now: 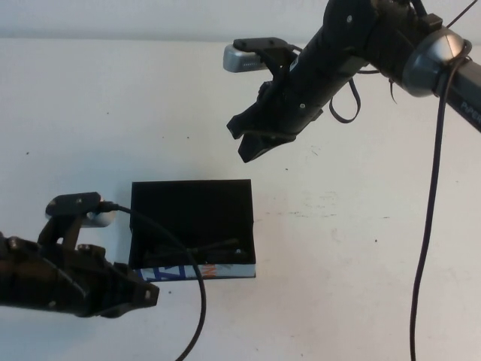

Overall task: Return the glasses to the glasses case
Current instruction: Close the glasses case

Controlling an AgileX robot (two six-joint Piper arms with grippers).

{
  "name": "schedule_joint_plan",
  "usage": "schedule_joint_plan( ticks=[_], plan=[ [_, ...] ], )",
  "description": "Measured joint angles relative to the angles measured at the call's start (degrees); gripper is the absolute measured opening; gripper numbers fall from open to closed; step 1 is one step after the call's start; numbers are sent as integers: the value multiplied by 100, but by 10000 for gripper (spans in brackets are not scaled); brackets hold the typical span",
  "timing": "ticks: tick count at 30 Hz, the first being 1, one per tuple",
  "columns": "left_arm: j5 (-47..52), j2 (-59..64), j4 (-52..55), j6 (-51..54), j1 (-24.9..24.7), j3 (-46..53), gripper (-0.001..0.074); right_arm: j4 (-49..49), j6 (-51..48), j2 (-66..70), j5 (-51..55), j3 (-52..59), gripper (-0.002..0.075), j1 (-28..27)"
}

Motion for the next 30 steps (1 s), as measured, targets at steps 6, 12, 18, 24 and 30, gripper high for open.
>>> schedule_joint_plan(
  ticks=[6,12,18,24,30],
  plan=[
    [-565,885,-1431,1673,0,-41,-4,187,0,158,-191,0,-11,-73],
    [-740,1429,-1776,2229,0,-51,-4,283,0,252,-557,0,-11,-77],
    [-869,1746,-2264,2825,0,-51,-4,462,-10,599,-713,-288,-11,-77],
    [-806,1927,-2533,3068,0,-116,-4,488,2,1243,-592,-1114,-11,-77],
    [-730,1996,-2676,3203,0,-127,-4,501,176,1823,-72,-1755,-11,-77]
  ],
)
